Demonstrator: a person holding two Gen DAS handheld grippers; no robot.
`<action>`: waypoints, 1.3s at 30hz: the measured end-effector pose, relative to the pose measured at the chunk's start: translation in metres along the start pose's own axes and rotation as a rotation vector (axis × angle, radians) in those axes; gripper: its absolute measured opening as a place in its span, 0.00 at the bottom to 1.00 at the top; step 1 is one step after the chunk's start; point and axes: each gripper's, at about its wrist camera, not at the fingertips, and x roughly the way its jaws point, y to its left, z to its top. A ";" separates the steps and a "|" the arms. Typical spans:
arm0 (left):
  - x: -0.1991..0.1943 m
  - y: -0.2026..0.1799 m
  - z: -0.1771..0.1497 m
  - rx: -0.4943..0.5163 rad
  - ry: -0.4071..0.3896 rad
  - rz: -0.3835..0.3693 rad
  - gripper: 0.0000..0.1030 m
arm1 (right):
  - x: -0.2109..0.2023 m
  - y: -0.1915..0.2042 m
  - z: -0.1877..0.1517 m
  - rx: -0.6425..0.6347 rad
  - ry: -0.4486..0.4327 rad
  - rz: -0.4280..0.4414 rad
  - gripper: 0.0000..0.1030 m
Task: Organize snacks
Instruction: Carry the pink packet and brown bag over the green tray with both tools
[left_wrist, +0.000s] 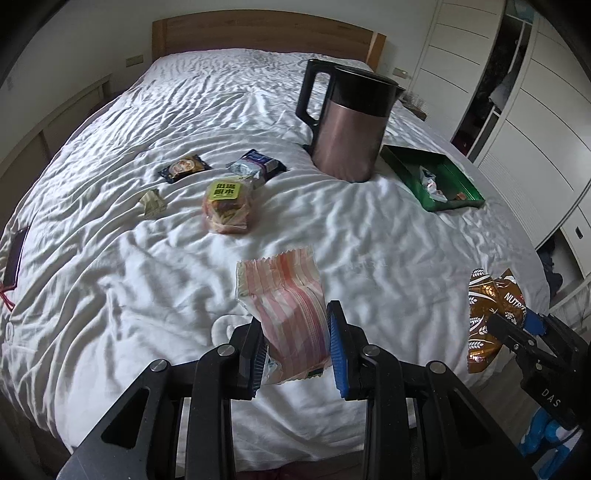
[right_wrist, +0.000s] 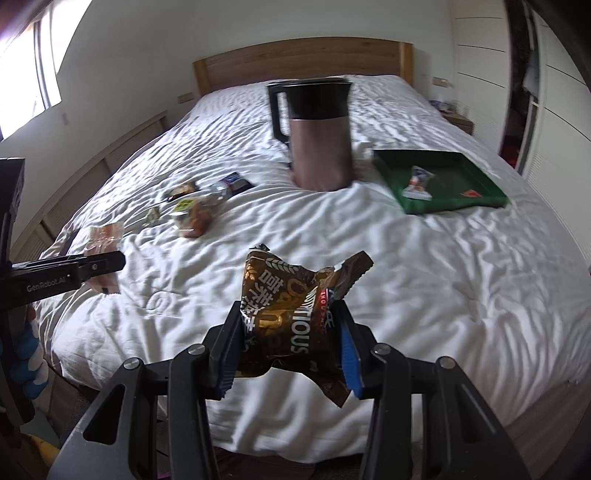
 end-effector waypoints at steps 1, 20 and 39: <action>0.000 -0.008 0.001 0.014 0.000 -0.004 0.25 | -0.003 -0.008 -0.001 0.012 -0.004 -0.010 0.13; 0.009 -0.157 0.103 0.250 -0.062 -0.145 0.25 | -0.046 -0.160 0.058 0.178 -0.141 -0.261 0.13; 0.170 -0.286 0.244 0.384 -0.071 -0.153 0.25 | 0.084 -0.283 0.222 0.121 -0.212 -0.409 0.13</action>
